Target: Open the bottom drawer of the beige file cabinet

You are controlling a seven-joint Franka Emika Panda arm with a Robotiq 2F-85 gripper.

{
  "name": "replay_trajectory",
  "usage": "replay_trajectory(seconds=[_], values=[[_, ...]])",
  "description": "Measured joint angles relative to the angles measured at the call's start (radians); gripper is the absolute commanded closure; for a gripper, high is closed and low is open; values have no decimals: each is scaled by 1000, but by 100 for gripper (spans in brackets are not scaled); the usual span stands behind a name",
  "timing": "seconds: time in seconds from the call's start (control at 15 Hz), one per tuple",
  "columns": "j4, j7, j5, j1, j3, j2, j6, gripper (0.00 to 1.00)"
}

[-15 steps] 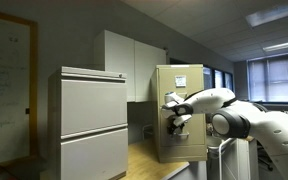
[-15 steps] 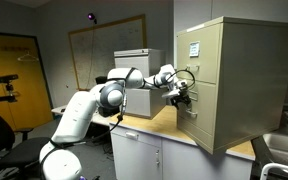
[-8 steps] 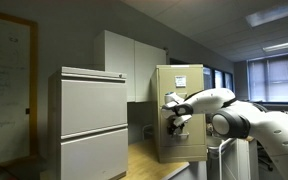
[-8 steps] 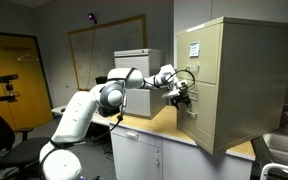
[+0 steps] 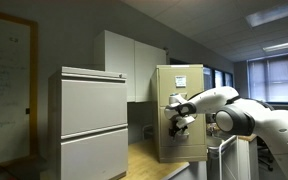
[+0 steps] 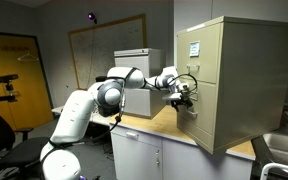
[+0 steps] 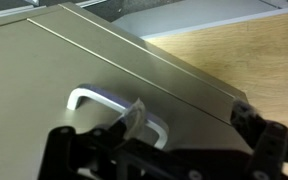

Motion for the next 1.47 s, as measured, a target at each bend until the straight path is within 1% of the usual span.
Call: replay_trajectory(seconds=[0.13,0.2,0.53,0.67,0.93,1.07,1.13,1.33,1.47], values=[[-16,7,8,-7,-1,0,29,0],[-32,11,26,-15,-1,-1,61,0],[-138,135,139,-42,-7,-43,273,0],[-165,189,166,-42,-13,-49,366,0],[-248,248,168,-20,-32,-83,475,0],[-280,281,135,8,-57,-92,524,0],[-291,307,100,27,-73,-92,547,0],[-303,417,-57,102,-144,-63,619,0],[-305,521,-184,161,-207,-45,634,0]])
